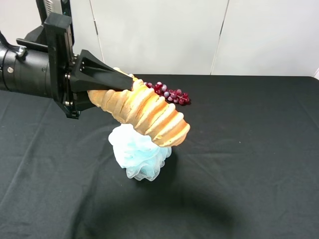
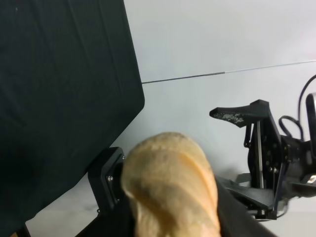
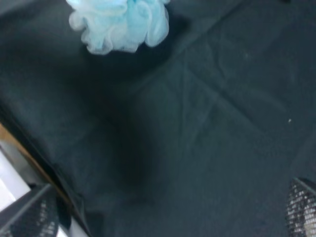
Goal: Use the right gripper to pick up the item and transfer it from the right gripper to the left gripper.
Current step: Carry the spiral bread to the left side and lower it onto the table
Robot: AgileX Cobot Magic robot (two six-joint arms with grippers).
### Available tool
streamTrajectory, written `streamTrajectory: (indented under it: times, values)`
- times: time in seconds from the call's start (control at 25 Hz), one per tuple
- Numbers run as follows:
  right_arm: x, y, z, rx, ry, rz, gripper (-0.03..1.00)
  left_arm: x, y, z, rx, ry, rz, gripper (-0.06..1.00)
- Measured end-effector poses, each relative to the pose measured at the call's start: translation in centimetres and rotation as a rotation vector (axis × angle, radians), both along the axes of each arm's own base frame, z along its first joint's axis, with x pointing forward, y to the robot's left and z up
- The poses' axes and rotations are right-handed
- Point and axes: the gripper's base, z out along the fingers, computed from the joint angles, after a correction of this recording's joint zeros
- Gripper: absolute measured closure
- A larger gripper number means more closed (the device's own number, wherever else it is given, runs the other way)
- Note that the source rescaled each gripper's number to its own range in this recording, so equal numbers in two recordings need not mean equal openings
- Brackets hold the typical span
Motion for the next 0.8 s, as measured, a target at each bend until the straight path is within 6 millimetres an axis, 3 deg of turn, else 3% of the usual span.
streamTrajectory:
  times: [0.36,0.8]
  values:
    - [-2.3,-2.3,-2.1,0.135,-0.143,0.012,-0.03,0.0,0.0,0.0,0.001,-0.014,-0.003,0.90]
    - [-2.2,-2.1,-2.7,0.161,-0.153,0.018,-0.03,0.0,0.0,0.0,0.001,-0.018,-0.004,0.91]
